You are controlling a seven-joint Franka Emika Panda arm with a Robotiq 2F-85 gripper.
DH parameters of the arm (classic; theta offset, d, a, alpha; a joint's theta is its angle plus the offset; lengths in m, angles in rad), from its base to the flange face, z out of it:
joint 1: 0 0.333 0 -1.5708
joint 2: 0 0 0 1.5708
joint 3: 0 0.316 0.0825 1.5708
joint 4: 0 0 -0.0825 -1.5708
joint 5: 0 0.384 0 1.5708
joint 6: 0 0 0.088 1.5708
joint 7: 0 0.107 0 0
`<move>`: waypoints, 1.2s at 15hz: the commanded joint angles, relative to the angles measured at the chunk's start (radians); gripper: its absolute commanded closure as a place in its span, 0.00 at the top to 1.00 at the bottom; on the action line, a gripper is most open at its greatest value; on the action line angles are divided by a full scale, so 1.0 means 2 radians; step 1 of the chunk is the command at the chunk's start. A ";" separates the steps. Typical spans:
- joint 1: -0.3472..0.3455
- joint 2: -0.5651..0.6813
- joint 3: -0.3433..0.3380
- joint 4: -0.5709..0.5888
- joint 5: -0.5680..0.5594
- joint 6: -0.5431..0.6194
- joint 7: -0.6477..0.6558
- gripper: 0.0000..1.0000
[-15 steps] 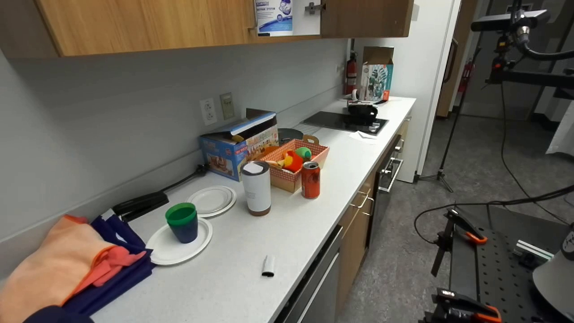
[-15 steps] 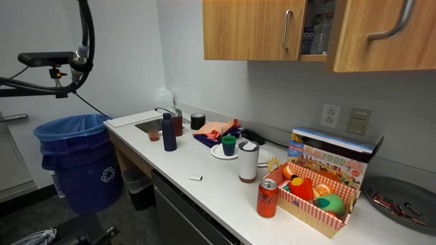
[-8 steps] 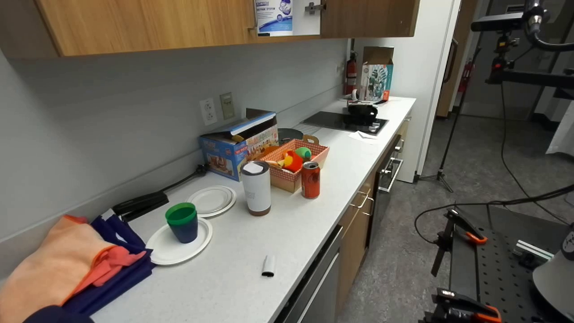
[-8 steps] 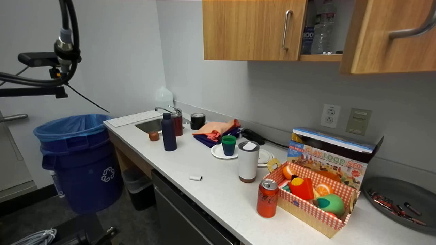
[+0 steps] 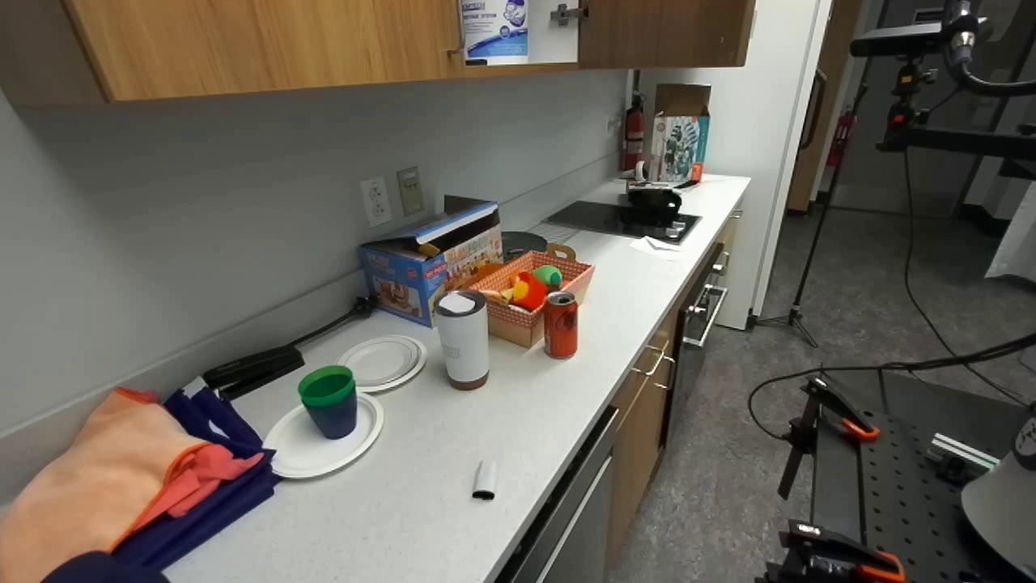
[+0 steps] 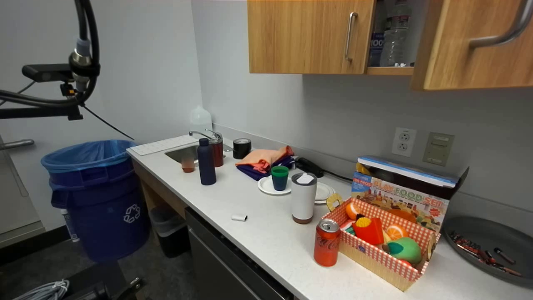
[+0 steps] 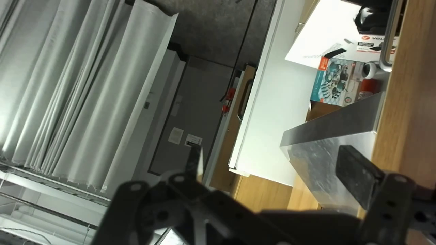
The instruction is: Open the right cabinet door
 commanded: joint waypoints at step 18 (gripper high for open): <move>-0.001 0.076 -0.038 0.071 -0.013 0.084 0.045 1.00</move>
